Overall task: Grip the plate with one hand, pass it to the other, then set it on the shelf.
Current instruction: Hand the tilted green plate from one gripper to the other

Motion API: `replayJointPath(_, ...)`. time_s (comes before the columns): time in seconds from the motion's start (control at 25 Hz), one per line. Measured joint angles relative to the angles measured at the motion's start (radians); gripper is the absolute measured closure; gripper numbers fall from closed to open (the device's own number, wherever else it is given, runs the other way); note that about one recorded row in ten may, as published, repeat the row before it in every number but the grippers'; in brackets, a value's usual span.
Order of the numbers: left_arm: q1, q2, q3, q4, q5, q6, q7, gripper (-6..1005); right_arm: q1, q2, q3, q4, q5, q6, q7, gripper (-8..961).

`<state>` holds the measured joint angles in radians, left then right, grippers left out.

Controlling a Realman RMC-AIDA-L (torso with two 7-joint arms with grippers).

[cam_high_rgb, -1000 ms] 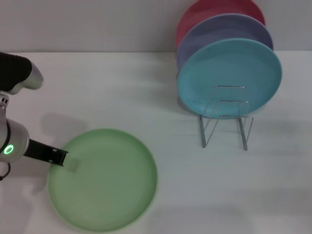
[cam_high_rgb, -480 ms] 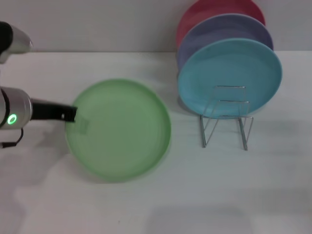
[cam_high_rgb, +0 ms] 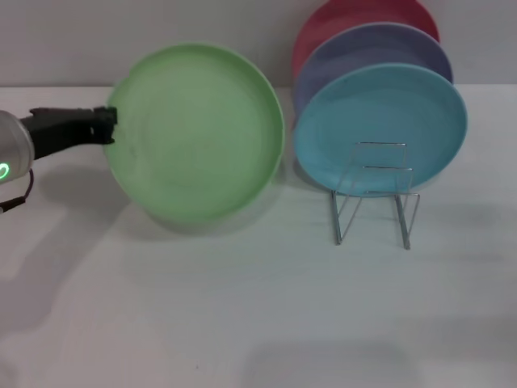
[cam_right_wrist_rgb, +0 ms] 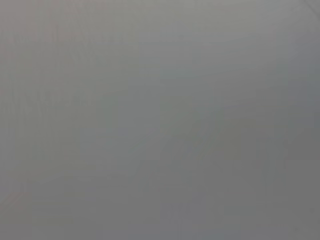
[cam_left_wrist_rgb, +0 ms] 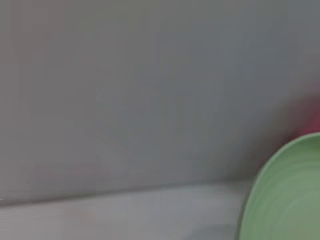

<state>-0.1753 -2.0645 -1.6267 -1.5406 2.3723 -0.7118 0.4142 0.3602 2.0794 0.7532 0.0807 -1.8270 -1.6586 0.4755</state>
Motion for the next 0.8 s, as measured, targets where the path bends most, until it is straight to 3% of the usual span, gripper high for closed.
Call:
replayJointPath(0.4,0.045,-0.001,0.082,0.201,-0.4,0.401,0.386,958,-0.007,0.001,-0.001,0.001,0.0,0.004,0.0,288)
replayJointPath(0.8,0.045,0.001,0.2,0.235,-0.418,0.703,0.455,956,-0.008,0.001,-0.004,-0.002,0.0,0.004,0.0,288)
